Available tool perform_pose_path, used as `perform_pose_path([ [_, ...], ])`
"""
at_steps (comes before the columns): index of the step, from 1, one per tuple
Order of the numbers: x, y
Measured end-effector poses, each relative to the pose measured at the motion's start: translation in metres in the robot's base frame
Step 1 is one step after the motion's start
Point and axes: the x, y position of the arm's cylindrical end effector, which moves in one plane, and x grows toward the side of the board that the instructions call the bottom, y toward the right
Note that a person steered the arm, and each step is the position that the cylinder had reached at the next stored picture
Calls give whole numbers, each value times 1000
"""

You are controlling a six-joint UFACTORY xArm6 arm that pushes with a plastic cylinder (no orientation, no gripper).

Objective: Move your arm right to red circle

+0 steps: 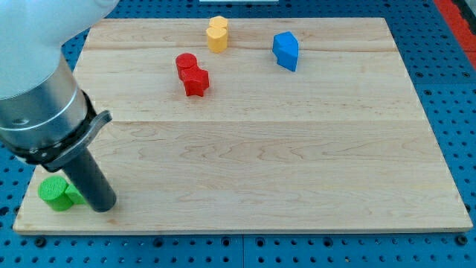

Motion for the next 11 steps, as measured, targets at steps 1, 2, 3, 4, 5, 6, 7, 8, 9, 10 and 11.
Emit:
perform_pose_path([
  [1,0,16],
  [2,-28,96],
  [3,-78,121],
  [4,-134,185],
  [5,-184,241],
  [6,-223,304],
  [7,-251,330],
  [8,-251,275],
  [9,-251,225],
  [10,-252,166],
  [11,-268,127],
])
